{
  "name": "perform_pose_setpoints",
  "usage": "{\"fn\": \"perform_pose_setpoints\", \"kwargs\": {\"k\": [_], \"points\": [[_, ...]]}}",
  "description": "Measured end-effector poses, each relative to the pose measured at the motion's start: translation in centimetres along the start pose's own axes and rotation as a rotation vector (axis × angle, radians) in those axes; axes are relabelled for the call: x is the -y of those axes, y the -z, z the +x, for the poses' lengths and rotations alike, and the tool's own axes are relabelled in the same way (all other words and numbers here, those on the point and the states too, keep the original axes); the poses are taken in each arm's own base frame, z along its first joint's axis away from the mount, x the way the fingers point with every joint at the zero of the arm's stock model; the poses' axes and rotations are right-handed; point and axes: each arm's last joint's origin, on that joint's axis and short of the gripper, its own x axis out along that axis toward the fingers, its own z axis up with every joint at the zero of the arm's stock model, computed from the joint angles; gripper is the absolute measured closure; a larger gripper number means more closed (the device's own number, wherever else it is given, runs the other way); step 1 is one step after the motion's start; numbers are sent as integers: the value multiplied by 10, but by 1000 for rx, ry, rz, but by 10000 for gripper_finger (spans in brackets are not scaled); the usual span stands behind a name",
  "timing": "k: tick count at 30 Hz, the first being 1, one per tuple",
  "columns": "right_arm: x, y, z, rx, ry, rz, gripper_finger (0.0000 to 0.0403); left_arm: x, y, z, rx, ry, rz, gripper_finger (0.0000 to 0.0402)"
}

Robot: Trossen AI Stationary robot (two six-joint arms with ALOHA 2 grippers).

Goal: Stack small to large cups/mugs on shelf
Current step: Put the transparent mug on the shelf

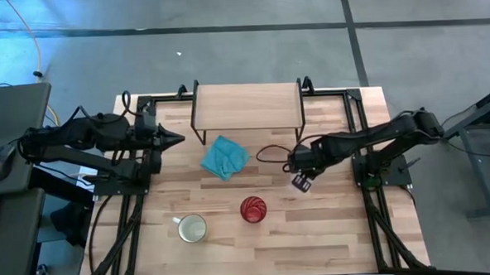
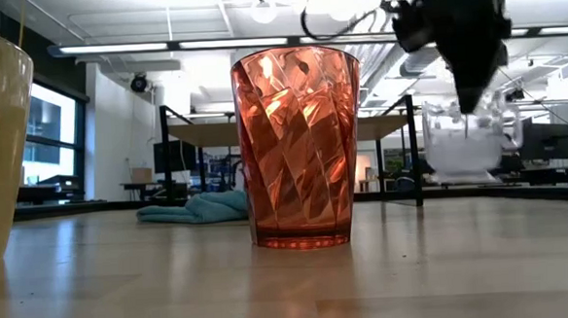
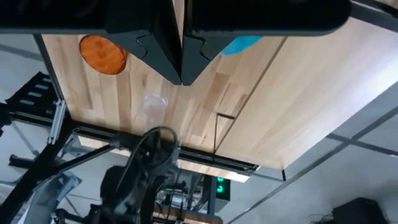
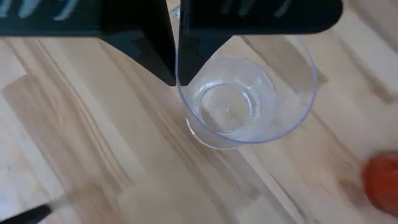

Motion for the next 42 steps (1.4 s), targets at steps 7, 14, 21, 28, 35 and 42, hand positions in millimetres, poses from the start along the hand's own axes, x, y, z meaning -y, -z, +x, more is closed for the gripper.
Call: {"fn": "perform_pose_setpoints", "kwargs": {"k": [7, 14, 21, 28, 35, 42], "points": [[3, -18, -37, 41, -23, 21, 403, -1, 13, 9, -34, -9, -8, 401], [16, -37, -81, 91, -42, 54, 403, -1, 38, 27, -108, -30, -20, 401], [35, -52, -109, 129, -44, 100, 403, -1, 50, 37, -88, -26, -28, 401], [44, -80, -116, 110, -20, 88, 403, -3, 54, 37, -78, -48, -27, 401], [45, -123, -126, 104, 21, 12, 403, -4, 53, 33, -65, -46, -38, 401], [64, -160, -136, 184, 32, 44, 403, -6, 52, 26, -41, -39, -66, 401]]}}
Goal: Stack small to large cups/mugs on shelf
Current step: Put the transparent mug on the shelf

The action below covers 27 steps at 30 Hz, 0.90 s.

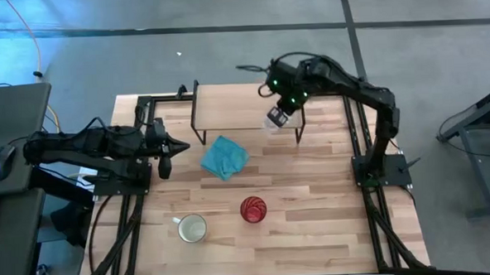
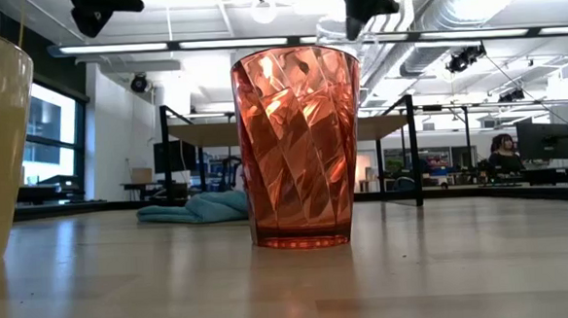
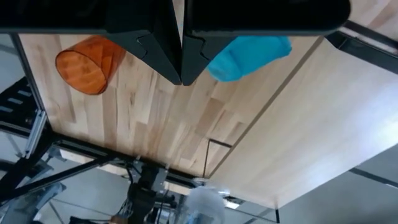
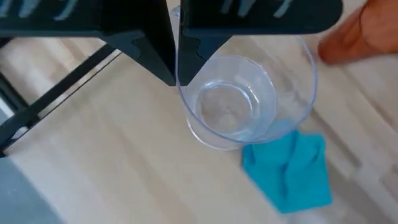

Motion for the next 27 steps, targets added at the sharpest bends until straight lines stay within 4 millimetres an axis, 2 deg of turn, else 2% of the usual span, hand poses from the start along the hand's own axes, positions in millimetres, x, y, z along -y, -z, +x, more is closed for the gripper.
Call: {"fn": "perform_pose_setpoints", "kwargs": {"k": [8, 19, 27], "points": [[30, -13, 12, -26, 45, 54, 403, -3, -1, -9, 34, 11, -10, 401], [66, -22, 17, -31, 83, 126, 403, -4, -1, -11, 49, -10, 38, 401], [75, -30, 31, -68, 90, 131, 403, -4, -2, -10, 53, -11, 40, 401]]}}
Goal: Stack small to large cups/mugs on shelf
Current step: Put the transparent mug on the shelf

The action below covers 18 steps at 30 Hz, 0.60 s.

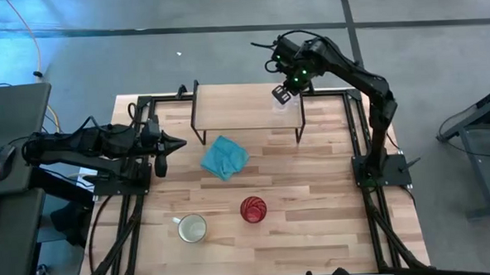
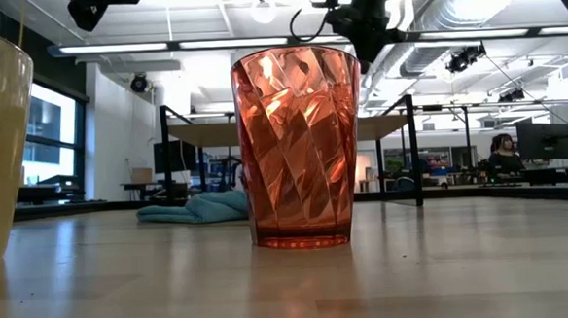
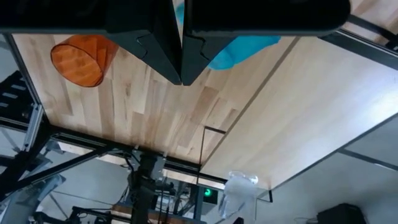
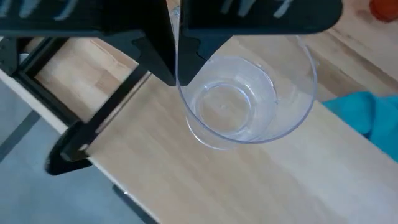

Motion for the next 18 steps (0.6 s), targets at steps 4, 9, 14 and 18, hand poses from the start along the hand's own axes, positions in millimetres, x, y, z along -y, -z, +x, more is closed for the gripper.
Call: {"fn": "perform_pose_setpoints", "kwargs": {"k": [4, 9, 14, 18], "points": [[-3, -5, 12, -32, -3, -13, 403, 0, 0, 0, 4, -14, 0, 401], [-4, -9, 22, -57, 4, -29, 403, -1, 0, 0, 5, -18, 0, 401], [1, -10, 23, -57, 8, -21, 403, -1, 0, 0, 1, -19, 2, 401], [3, -11, 23, -57, 9, -15, 403, -1, 0, 0, 0, -19, 2, 401]]}}
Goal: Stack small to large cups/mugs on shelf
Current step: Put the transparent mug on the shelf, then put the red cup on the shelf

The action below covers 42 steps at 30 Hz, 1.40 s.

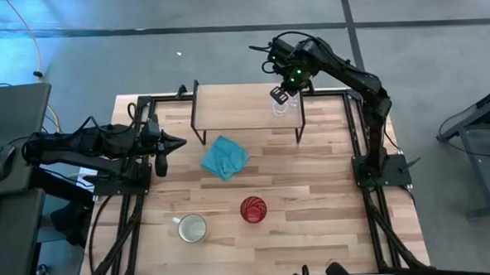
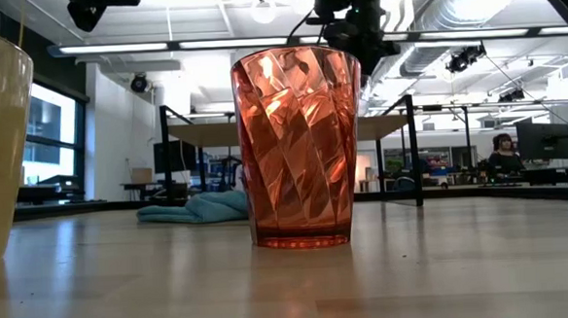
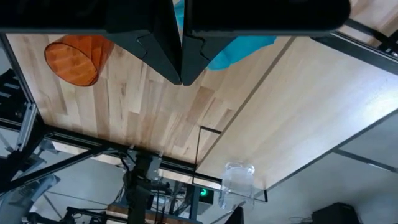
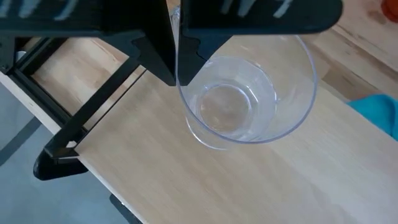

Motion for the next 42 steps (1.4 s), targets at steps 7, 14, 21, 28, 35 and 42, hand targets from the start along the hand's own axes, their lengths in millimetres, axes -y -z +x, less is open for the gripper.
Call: {"fn": "perform_pose_setpoints", "kwargs": {"k": [7, 14, 21, 28, 35, 42], "points": [[3, -1, 0, 0, 1, 0, 403, 0, 0, 0, 0, 0, 7, 401], [3, -1, 0, -7, -24, -6, 403, 0, 0, 0, -1, 0, 8, 401], [3, -1, 0, -12, -47, -15, 389, 0, 0, 0, -1, 0, 8, 401], [3, -1, 0, -11, -43, -14, 332, 0, 0, 0, -1, 0, 7, 401], [3, 0, 0, -10, -42, -13, 323, 0, 0, 0, 0, 0, 6, 401], [4, 2, -5, 13, -15, -22, 316, 0, 0, 0, 0, 0, 0, 401]]}}
